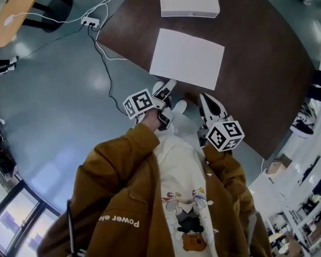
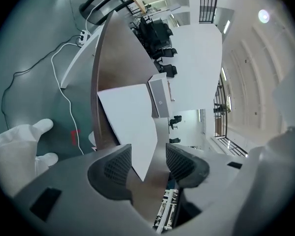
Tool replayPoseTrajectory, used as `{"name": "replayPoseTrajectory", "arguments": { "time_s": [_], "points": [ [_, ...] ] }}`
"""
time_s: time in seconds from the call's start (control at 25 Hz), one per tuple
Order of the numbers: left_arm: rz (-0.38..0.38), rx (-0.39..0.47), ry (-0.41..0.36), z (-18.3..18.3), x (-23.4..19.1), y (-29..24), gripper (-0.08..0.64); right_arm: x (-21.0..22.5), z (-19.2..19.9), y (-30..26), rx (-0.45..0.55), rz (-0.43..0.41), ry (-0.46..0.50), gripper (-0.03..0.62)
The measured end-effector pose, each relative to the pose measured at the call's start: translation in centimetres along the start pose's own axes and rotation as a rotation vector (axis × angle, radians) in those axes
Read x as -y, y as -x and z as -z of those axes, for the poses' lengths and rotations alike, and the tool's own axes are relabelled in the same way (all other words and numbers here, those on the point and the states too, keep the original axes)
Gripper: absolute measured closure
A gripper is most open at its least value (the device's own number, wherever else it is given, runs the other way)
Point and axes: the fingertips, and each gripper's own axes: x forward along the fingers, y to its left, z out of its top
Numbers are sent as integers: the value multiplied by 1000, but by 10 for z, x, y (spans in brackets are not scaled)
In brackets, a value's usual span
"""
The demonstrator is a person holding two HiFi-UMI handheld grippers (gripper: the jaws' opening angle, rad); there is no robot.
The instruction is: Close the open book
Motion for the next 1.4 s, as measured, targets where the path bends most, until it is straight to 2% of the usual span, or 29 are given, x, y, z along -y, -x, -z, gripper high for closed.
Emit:
{"name": "replayPoseTrajectory", "arguments": {
  "time_s": [0.32, 0.72, 0.96, 1.4],
  "points": [
    [8, 76, 153, -23, -26, -7, 345, 11, 6, -25, -58, 16, 3, 586],
    [12, 128, 313, -19, -50, -15, 336, 20, 18, -46, -118, 20, 3, 586],
    [23, 143, 338, -22, -49, -24, 333, 20, 19, -44, -123, 19, 0, 586],
    [-82, 145, 413, -20, -55, -32, 332, 15, 23, -36, -106, 22, -10, 586]
  ]
}}
